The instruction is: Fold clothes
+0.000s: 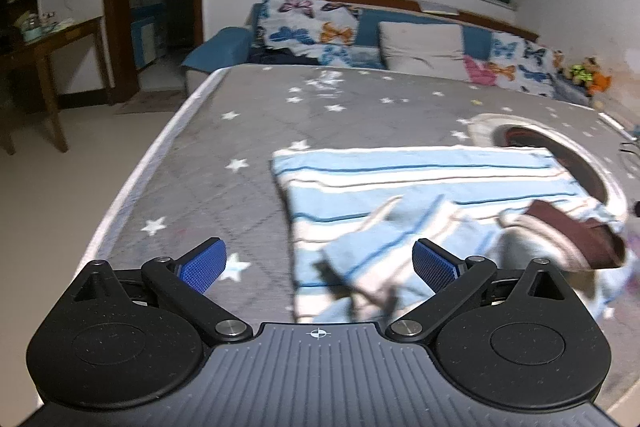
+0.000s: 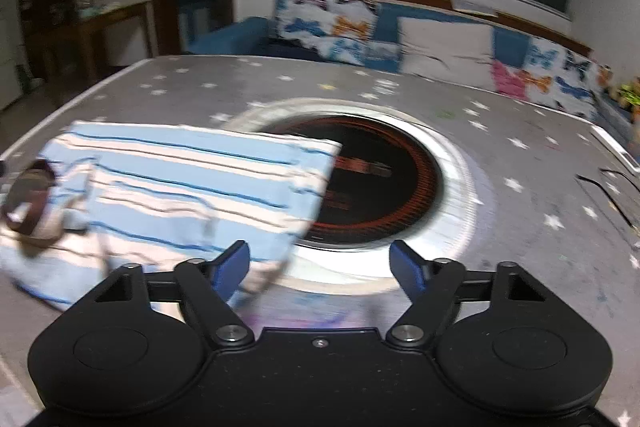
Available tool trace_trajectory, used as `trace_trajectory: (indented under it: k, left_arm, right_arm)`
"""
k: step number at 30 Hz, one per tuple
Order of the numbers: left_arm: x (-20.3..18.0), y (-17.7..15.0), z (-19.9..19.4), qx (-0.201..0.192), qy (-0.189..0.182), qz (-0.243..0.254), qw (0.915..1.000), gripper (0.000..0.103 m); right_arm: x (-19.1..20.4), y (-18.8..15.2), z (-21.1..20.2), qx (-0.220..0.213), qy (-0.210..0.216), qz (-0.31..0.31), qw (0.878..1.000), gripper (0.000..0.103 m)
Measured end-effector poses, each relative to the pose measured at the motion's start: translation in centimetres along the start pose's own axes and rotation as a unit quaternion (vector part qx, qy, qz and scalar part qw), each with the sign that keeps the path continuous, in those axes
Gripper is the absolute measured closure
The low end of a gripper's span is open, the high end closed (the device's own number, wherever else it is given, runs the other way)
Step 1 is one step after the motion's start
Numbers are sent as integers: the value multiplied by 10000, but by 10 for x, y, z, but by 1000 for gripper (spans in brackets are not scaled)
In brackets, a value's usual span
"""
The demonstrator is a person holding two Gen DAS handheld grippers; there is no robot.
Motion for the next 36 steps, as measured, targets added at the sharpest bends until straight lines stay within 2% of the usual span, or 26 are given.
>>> trace_trajectory:
  k: [2,8,17,22,24,26,28,32,36]
  left_arm:
    - [-7,2,-1,-9,-106,-22,9999,4]
    - [-41,14,3,-21,-493,80,9988,6]
    - [-97,27,23,77,-1088,426,9931,10]
    - [-118,18,46,461,-1375,430,9885,12]
    - [-124,11,55,650,-1461,424,9862,17]
    - [-128,5,61,815,-1526,383,9842,33]
    - [-124,-3,61,979,-1662,221,9810,45]
    - [-125,-8,57,966,-1812,40,9787,73]
    - [-118,-4,40,823,-1964,-107,9770,82]
  right_arm:
    - [24,5,-10,-26,255,-49,9997,42]
    - [62,15,-17,-105,831,-165,9963,55]
    - [97,25,-21,-158,1183,-405,9920,56]
    - [101,25,-18,-173,1260,-457,9908,56]
    - [103,25,-20,-165,1287,-469,9904,56]
    - [105,24,-21,-154,1307,-482,9901,56]
    - [107,23,-23,-143,1318,-489,9900,56]
    - [110,20,-26,-119,1340,-503,9896,56]
    - [112,18,-30,-96,1361,-517,9893,56]
Point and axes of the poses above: each gripper's, at about its wrist camera, not at the fingertips, and z roughly the way its jaws point, x to its left, y to its top, the point moved 10 cm from there along z, roughly the way its jaws point, and after that the axes turned 12 degrees about -x, right-handed, at the moved point
